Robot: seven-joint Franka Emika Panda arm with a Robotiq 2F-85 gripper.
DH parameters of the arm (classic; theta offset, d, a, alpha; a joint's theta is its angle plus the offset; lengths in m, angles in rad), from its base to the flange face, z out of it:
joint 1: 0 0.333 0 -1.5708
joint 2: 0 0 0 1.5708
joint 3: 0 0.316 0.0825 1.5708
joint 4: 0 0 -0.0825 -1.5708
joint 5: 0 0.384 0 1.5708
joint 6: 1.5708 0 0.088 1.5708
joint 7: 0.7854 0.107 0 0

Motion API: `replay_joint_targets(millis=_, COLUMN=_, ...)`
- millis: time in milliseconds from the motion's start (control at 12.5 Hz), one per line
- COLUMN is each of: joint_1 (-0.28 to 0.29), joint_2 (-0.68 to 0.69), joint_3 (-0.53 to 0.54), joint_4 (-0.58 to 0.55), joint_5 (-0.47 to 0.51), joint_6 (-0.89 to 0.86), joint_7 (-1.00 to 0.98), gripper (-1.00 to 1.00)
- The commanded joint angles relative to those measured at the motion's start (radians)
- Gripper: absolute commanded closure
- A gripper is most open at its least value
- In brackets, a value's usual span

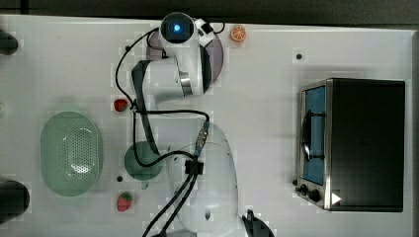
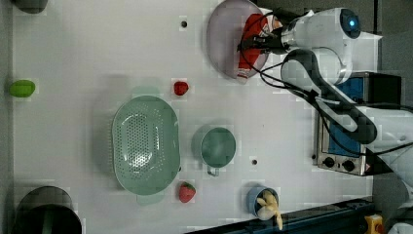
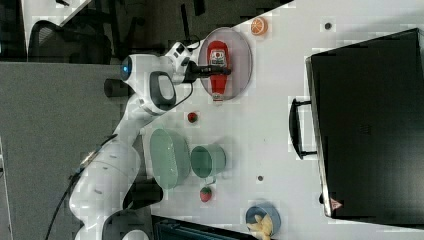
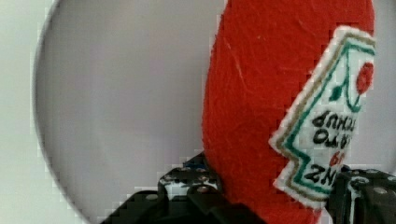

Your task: Pick ketchup from plate and place it on table.

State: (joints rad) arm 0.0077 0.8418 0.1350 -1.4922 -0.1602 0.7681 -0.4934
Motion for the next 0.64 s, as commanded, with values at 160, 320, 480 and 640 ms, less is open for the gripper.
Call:
replay_joint_targets(millis=160, joint_1=-0.026, joint_2=-0.174, joint_3=-0.001, joint_4=0.076, joint_5=0.001, joint_6=-0.171, joint_7=-0.023, gripper=-0.19)
replay_joint_targets(millis=320, joint_1=-0.04, joint_2=-0.246, joint_3=-0.001, joint_4=0.063, joint_5=0.002, joint_6=-0.218, joint_7=-0.024, gripper=-0.19)
replay_joint_targets(millis=480, joint_1=-0.068, joint_2=-0.324, joint_3=-0.001, joint_4=0.013, joint_5=0.044, joint_6=-0.237, joint_7=-0.023, gripper=-0.19)
replay_joint_targets(millis=640, joint_1=-0.104, joint_2=-0.412, joint_3=-0.002, joint_4=-0.079, joint_5=0.131, joint_6=-0.237, joint_7=-0.023, gripper=-0.19)
